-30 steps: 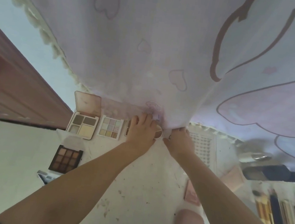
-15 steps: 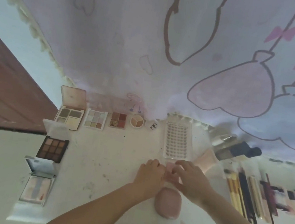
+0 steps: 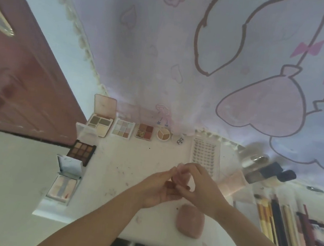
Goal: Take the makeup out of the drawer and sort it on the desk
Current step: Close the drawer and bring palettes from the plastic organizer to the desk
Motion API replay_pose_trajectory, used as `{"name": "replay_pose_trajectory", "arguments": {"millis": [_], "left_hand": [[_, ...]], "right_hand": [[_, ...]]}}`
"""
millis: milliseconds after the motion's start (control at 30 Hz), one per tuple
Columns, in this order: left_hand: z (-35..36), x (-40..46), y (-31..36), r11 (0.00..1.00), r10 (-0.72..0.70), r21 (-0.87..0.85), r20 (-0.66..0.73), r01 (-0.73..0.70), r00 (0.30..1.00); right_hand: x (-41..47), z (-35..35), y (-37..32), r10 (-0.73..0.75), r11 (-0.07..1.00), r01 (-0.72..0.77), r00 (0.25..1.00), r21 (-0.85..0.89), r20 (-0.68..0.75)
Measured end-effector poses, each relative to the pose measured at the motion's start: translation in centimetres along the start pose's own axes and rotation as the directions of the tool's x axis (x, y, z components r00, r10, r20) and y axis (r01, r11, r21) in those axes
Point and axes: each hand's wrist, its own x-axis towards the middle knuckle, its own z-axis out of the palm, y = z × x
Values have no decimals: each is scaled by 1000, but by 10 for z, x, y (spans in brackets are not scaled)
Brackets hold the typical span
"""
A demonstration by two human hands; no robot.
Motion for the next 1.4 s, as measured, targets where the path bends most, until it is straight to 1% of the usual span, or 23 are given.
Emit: {"name": "replay_pose_trajectory", "arguments": {"millis": [67, 200, 300, 367, 433, 467, 533, 633, 700, 800, 900, 1000, 1133, 1200, 1267, 1333, 1400], "left_hand": [[-5, -14, 8, 995, 35, -93, -7, -35, 999], [-23, -37, 19, 976, 67, -205, -63, -79, 996], [-42, -52, 24, 942, 65, -323, -97, -93, 993], [-53, -58, 25, 916, 52, -390, -110, -91, 993], [-64, -60, 24, 891, 18, -447, -131, -75, 991], [-70, -60, 23, 873, 4, -481, -147, -75, 989], [-83, -60, 22, 817, -12, -565, -217, -116, 976], [-101, -60, 27, 711, -26, -656, -385, -253, 923], [-110, -60, 30, 700, -22, -625, -503, -346, 864], [-118, -57, 34, 704, 12, -545, -632, -456, 775], [-122, -50, 38, 706, 4, -511, -689, -490, 725], [-127, -43, 40, 734, -11, -480, -716, -481, 698], [-128, -47, 44, 744, -8, -462, -729, -483, 684], [-126, -52, 42, 751, -13, -455, -734, -478, 679], [-119, -55, 37, 787, -12, -430, -728, -443, 685], [-102, -53, 27, 855, -9, -379, -692, -353, 722], [-80, -45, 12, 930, -17, -299, -614, -212, 789]], "right_hand": [[8, 0, -14, -35, 996, 35, 999, 79, 1], [30, 4, -36, -72, 987, 62, 995, 150, 67], [49, 1, -55, -48, 965, 3, 985, 260, 166], [66, -2, -64, -5, 944, -73, 972, 322, 236], [85, -2, -70, 50, 925, -150, 959, 349, 279], [95, 2, -72, 72, 917, -178, 954, 356, 292], [115, 15, -76, 89, 938, -180, 951, 295, 295], [143, 42, -89, 85, 974, -135, 962, 182, 261], [160, 59, -99, 76, 986, -107, 970, 126, 229], [184, 79, -108, 56, 994, -72, 981, 78, 184], [199, 93, -114, 43, 998, -51, 982, 36, 184], [207, 103, -116, 29, 1000, -29, 980, -4, 198], [209, 103, -118, 22, 999, -16, 977, -32, 213], [206, 94, -118, 31, 999, -33, 981, 8, 193], [196, 75, -113, 52, 996, -63, 987, 66, 154], [173, 50, -100, 89, 994, -97, 981, 40, 172], [135, 24, -82, 150, 989, -145, 956, -36, 252]]}}
